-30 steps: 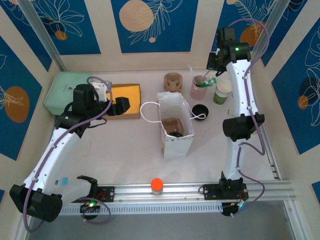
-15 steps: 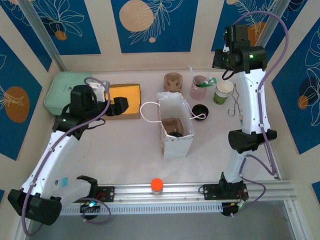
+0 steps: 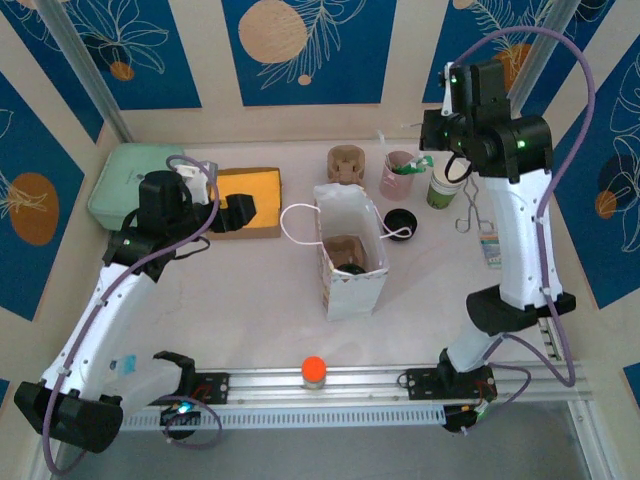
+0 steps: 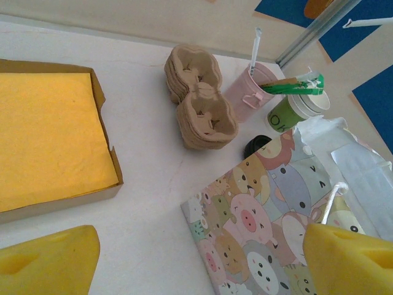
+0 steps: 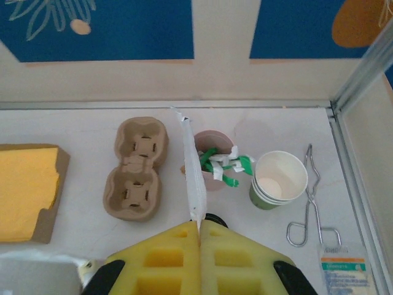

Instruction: Pack the takeout coffee

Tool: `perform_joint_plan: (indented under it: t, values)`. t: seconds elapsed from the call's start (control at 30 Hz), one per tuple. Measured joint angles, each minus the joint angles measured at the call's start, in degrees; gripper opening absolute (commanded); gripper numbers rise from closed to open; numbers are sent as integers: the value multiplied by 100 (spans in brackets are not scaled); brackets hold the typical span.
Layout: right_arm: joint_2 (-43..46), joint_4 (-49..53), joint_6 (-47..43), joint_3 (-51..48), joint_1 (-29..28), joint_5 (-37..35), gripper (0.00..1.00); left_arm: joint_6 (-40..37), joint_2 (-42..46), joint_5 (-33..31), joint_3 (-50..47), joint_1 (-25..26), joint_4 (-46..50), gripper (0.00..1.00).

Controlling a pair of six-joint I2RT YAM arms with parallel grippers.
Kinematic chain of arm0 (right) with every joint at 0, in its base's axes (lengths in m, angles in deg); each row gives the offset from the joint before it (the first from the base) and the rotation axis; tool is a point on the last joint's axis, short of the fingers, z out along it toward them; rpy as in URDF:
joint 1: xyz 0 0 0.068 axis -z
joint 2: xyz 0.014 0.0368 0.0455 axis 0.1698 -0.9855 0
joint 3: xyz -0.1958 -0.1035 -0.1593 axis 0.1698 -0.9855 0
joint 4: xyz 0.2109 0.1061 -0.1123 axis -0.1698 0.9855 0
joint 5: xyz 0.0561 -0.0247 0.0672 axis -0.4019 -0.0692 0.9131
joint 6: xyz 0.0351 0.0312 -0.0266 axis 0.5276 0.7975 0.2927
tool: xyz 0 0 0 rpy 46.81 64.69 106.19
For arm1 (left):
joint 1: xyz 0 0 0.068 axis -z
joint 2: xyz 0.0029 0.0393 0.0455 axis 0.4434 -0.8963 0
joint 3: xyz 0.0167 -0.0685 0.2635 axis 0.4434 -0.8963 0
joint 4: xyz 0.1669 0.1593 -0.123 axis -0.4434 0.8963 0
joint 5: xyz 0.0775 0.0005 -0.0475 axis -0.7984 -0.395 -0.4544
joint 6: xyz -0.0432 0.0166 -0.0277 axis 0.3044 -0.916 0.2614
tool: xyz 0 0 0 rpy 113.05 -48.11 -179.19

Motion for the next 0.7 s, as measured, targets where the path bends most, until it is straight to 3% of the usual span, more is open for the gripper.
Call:
perform_joint_plan:
  t: [0.7]
  values:
    - [1211, 317, -310, -931, -2162, -138, 0, 0, 33, -2, -98, 0, -2, 86]
